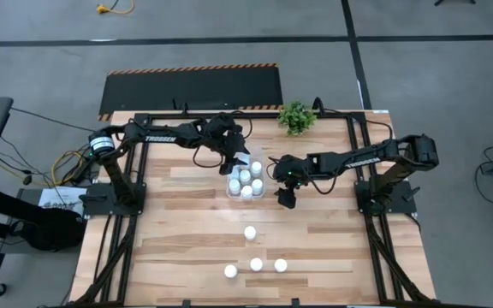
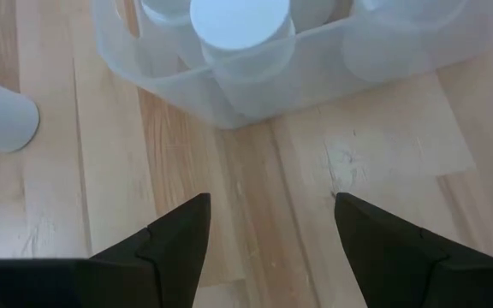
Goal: Pick and place pill bottles into a basket
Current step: Put the pill bottles into the container
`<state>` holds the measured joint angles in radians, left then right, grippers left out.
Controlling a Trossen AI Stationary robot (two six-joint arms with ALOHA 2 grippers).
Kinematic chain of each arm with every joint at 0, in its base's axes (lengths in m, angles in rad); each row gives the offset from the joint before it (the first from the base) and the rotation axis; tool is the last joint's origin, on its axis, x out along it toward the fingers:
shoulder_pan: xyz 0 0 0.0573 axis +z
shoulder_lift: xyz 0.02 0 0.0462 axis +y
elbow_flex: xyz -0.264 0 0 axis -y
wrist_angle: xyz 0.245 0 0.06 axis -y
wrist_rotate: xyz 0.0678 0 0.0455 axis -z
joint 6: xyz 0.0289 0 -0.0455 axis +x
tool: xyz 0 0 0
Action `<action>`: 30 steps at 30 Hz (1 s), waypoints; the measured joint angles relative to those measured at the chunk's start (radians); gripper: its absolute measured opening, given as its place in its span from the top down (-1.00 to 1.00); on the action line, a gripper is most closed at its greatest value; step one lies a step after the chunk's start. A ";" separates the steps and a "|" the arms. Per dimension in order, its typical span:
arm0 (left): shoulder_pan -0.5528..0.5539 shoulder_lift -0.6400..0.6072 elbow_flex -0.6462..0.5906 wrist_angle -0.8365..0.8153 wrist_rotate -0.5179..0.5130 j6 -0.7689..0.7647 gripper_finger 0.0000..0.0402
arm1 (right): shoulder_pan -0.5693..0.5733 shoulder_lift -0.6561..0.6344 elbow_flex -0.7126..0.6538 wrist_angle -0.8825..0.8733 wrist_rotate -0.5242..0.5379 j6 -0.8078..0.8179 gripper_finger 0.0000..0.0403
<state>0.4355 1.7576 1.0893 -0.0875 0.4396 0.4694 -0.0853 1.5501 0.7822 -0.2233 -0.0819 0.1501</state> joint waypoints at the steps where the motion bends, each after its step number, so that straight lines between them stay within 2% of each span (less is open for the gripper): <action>1: 0.000 0.000 0.000 0.000 0.000 0.000 0.04 | 0.000 0.000 0.000 0.000 0.000 0.000 -0.22; 19: -0.033 -0.012 0.000 -0.006 -0.008 0.008 0.03 | 0.000 0.000 0.000 0.000 0.000 -0.001 -0.22; 25: -0.072 -0.107 0.078 -0.123 -0.009 0.006 0.03 | 0.000 0.000 0.000 0.000 0.000 0.000 -0.22; 30: -0.125 -0.239 0.190 -0.268 -0.006 -0.082 0.03 | 0.001 0.001 0.000 0.003 -0.002 0.021 -0.22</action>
<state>0.3101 1.5186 1.2794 -0.3554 0.4335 0.3877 -0.0845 1.5509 0.7822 -0.2200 -0.0835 0.1716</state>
